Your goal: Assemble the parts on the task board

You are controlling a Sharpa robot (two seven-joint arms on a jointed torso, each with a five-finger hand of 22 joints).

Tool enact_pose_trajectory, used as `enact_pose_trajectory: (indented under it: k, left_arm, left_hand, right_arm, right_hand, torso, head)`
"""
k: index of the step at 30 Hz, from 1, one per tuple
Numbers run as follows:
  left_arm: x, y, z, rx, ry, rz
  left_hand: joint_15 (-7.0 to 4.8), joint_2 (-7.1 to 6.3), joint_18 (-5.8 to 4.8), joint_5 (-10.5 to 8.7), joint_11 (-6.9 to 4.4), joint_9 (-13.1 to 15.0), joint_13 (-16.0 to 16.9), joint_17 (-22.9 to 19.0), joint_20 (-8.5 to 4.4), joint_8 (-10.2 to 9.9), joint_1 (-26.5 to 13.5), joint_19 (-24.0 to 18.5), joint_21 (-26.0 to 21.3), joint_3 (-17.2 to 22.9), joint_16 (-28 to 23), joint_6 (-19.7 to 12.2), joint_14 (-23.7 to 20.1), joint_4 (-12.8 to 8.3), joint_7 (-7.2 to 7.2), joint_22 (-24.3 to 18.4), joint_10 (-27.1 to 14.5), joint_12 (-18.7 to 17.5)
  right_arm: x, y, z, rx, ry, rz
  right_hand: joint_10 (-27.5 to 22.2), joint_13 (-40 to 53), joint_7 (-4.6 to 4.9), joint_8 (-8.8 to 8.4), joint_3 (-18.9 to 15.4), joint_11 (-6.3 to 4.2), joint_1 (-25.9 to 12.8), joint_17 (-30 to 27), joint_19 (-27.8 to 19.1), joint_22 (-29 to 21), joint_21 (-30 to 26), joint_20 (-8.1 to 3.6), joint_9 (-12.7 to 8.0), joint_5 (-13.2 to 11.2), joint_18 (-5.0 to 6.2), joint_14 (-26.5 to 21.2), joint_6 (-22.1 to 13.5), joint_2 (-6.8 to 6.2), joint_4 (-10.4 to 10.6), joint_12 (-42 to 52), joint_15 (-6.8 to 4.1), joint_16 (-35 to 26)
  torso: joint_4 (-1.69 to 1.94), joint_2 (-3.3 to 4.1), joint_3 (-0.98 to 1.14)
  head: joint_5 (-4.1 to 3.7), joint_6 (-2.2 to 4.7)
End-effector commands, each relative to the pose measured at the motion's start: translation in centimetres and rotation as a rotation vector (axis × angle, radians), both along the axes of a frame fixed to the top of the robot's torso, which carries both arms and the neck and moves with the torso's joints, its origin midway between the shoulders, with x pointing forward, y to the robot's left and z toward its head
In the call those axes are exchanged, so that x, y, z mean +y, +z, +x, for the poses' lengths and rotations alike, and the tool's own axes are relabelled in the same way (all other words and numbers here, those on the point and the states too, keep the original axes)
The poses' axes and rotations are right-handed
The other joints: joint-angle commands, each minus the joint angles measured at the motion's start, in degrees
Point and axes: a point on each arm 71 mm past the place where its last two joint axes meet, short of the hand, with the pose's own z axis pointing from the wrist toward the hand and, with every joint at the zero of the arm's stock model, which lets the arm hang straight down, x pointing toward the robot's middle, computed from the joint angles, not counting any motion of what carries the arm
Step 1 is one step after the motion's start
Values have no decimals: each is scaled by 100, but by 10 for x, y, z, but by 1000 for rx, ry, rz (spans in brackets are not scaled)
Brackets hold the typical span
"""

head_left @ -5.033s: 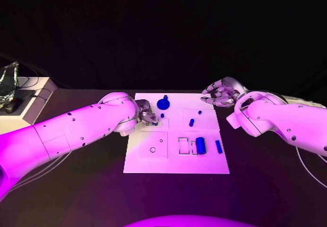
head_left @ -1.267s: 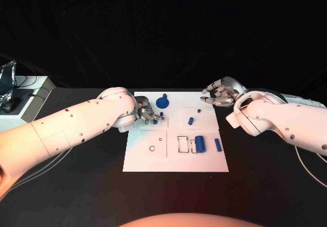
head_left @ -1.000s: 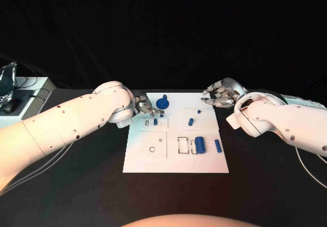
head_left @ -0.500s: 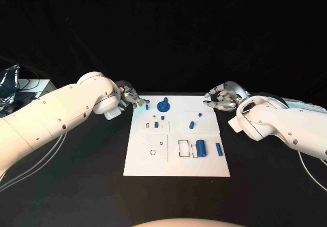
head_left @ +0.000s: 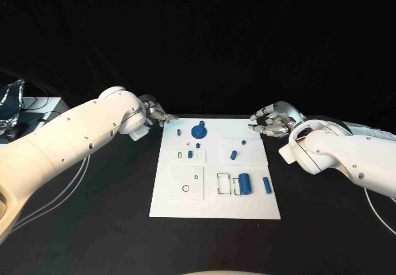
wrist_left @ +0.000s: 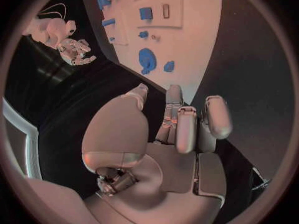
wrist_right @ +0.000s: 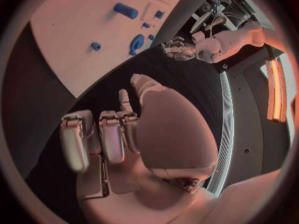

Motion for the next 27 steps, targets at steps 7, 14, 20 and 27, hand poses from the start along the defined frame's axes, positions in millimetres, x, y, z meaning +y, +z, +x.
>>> enact_pose_trajectory:
  k: [7,14,20,27]
  left_arm:
    - [-7,-4,11,15,-55,38]
    - [-11,-6,13,47,-80,38]
    - [-12,-7,14,65,-83,44]
    - [-14,-8,14,83,-93,45]
  left_hand:
    - [10,-19,19,-2,-35,12,-55,664,-16,116,102,79,59,58,65,73,230,-1,-67,93,29,63]
    - [-9,-80,-24,-2,-59,10,-83,835,-32,152,111,210,159,152,171,142,310,8,-94,301,67,119]
    - [-31,-145,-42,-4,-84,35,-108,904,-51,180,20,268,211,221,219,225,345,12,-123,397,108,178]
    - [-37,-181,-42,-7,-91,62,-119,908,-58,198,-83,266,217,229,225,262,345,15,-134,402,107,207]
  right_arm:
    - [1,8,2,-26,6,9]
    - [2,11,3,-31,7,11]
    - [3,12,3,-32,9,11]
    - [4,12,4,-35,11,8]
  right_hand:
    - [361,1296,6,24,46,-32,-34,1267,601,1508,35,-54,6,44,0,526,-39,-16,-8,-34,-33,-29]
    - [359,1294,6,27,55,-32,-35,1267,601,1508,35,-54,7,55,0,526,-43,-18,-10,-36,-33,-29]
    - [359,1294,6,27,55,-32,-35,1267,601,1508,35,-54,7,55,0,526,-43,-18,-10,-36,-33,-29]
    - [358,1293,7,29,64,-31,-38,1268,601,1508,35,-54,8,67,0,526,-48,-24,-12,-38,-32,-29]
  torso:
    - [-45,127,-22]
    - [-54,161,-16]
    - [-55,154,-15]
    - [-53,159,-16]
  head:
    - [23,59]
    - [23,86]
    - [32,78]
    - [27,86]
